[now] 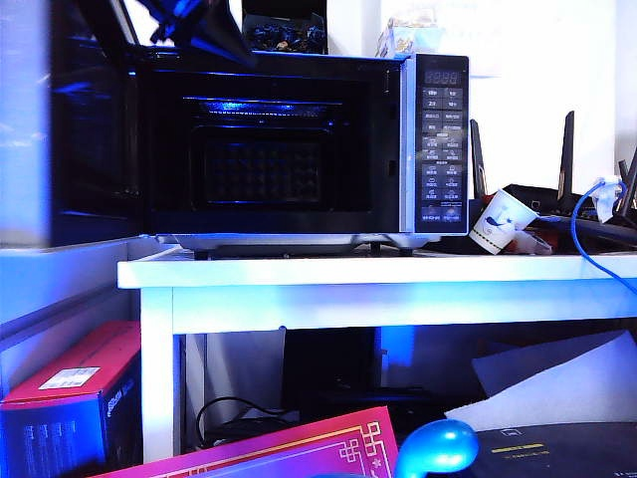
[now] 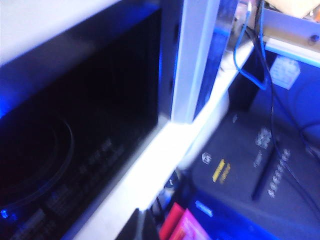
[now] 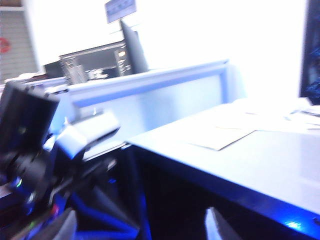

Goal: Open the microwave door, place the box of snacks from the top of the microwave inside, then close the microwave door.

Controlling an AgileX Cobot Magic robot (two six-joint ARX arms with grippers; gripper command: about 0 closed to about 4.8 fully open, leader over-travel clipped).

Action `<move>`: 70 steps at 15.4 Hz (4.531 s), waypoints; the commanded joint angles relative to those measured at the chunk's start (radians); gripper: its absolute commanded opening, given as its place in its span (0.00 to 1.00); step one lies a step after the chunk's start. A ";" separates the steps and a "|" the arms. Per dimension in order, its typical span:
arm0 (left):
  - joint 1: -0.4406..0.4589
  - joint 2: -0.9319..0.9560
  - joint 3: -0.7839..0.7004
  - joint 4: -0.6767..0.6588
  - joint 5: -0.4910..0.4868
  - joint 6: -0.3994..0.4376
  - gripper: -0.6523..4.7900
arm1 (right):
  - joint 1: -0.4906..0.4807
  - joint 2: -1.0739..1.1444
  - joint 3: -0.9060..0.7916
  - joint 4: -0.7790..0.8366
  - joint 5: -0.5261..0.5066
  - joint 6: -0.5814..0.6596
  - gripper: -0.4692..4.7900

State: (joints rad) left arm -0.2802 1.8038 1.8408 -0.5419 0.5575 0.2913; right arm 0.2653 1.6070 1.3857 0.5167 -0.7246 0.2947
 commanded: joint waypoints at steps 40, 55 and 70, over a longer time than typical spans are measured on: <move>0.000 0.003 -0.005 0.020 0.030 0.001 0.11 | 0.030 0.358 0.371 -0.158 0.803 -0.303 0.86; 0.000 0.003 -0.005 0.020 0.030 0.001 0.11 | 0.030 0.357 0.374 -0.172 0.793 -0.330 0.68; 0.000 0.003 -0.005 0.020 0.030 0.001 0.11 | 0.029 0.286 0.374 -0.221 0.793 -0.330 0.59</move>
State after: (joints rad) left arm -0.2802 1.8111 1.8355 -0.5350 0.5800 0.2916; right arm 0.2951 1.9053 1.7561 0.2974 0.0746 -0.0368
